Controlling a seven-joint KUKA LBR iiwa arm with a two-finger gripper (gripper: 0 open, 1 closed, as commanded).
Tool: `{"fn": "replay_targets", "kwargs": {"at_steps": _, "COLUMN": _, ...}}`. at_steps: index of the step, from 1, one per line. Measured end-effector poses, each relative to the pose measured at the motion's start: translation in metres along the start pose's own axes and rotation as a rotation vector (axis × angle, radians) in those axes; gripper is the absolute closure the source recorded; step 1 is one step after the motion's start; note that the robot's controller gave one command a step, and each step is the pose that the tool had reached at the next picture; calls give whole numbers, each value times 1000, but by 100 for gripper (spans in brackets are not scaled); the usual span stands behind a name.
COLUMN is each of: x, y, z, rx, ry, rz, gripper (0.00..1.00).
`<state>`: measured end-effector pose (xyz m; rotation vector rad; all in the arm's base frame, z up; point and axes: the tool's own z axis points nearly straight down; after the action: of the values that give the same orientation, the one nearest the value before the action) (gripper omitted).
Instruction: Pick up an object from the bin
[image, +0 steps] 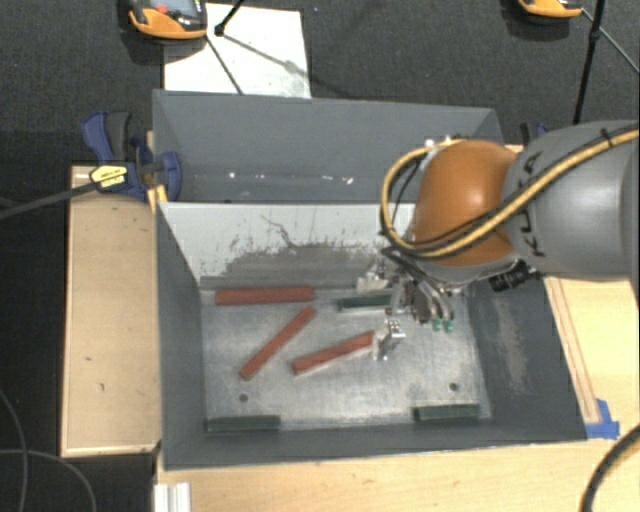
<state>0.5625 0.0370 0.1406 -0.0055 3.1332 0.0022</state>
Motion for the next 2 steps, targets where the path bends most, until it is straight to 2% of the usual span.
{"fn": "replay_targets", "kwargs": {"at_steps": 1, "x": 1, "y": 6, "z": 65, "rx": -1, "ry": -9, "rz": -142, "gripper": 100}}
{"fn": "replay_targets", "kwargs": {"at_steps": 2, "x": 1, "y": 6, "z": 65, "rx": -1, "ry": -9, "rz": -142, "gripper": 100}}
